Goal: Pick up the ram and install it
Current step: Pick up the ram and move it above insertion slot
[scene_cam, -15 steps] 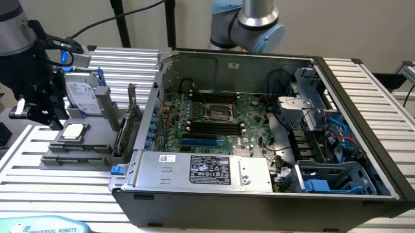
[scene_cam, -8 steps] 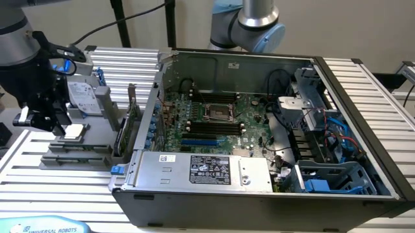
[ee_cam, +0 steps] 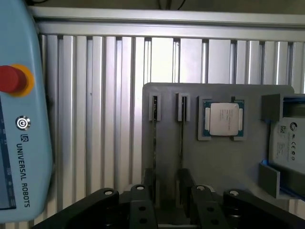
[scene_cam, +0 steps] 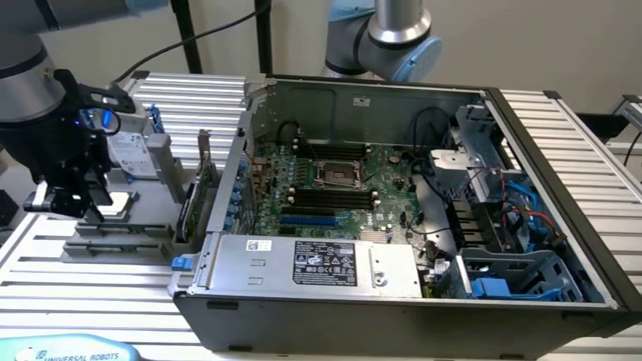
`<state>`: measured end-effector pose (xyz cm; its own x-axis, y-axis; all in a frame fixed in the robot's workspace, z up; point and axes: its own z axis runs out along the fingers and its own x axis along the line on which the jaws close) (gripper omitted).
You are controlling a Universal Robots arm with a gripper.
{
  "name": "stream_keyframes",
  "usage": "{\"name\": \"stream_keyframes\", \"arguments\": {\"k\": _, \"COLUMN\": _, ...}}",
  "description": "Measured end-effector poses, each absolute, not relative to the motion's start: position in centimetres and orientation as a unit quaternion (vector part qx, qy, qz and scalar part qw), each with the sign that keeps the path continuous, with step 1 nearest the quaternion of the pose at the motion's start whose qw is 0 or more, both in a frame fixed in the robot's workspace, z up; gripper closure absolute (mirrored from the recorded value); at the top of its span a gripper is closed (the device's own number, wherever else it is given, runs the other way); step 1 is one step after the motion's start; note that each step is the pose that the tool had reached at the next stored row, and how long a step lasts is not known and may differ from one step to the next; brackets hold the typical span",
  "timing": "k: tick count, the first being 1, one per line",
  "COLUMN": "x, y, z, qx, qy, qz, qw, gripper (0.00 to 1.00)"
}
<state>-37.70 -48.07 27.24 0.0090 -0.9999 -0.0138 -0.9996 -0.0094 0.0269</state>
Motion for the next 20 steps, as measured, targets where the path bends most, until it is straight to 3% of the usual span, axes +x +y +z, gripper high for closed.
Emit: {"name": "stream_keyframes", "arguments": {"k": 20, "x": -37.3, "y": -48.7, "z": 23.6, "qx": 0.71, "qy": -0.704, "qz": -0.014, "qw": 0.005, "gripper": 0.64}}
